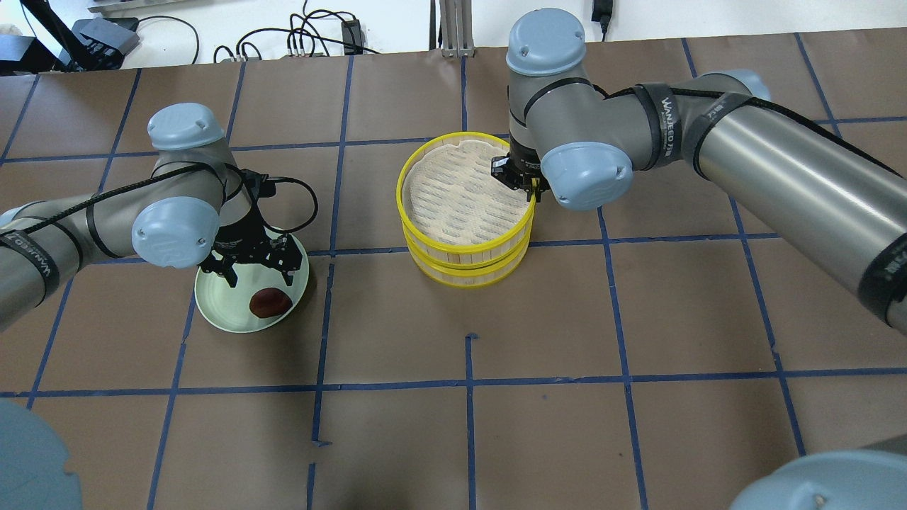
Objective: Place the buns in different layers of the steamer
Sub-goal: 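Grasp the red-brown bun in the bowl with left gripper while right holds layer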
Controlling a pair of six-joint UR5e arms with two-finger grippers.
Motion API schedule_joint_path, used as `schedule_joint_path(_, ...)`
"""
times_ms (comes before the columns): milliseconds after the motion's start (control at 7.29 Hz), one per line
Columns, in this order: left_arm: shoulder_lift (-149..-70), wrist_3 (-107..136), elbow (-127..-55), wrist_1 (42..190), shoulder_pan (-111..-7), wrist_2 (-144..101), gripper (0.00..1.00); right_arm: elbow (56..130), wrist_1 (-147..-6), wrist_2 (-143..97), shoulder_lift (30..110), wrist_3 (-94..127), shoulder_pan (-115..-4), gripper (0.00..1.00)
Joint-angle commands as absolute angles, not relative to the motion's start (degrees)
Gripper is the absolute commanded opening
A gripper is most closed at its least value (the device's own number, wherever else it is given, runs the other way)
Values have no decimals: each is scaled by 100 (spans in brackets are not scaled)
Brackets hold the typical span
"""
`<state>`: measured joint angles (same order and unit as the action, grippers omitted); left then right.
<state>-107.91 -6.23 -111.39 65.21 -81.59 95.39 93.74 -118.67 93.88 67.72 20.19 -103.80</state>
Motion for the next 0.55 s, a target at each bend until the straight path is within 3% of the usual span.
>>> schedule_joint_path(0, -10793, -633, -11363, 6513, -8147, 9545, 93, 9448, -11892, 9378, 6768, 2021, -10380, 10)
schedule_joint_path(137, -10784, -633, -11373, 6513, -8147, 9545, 85, 9448, -11865, 9387, 6768, 2013, -10380, 11)
schedule_joint_path(275, -10784, -633, -11382, 6513, -8147, 9554, 59, 9457, -11848, 9413, 6776, 2030, -10380, 12)
schedule_joint_path(412, -10784, -633, -11373, 6513, -8147, 9562, 32, 9457, -11848, 9387, 6785, 2048, -10380, 21)
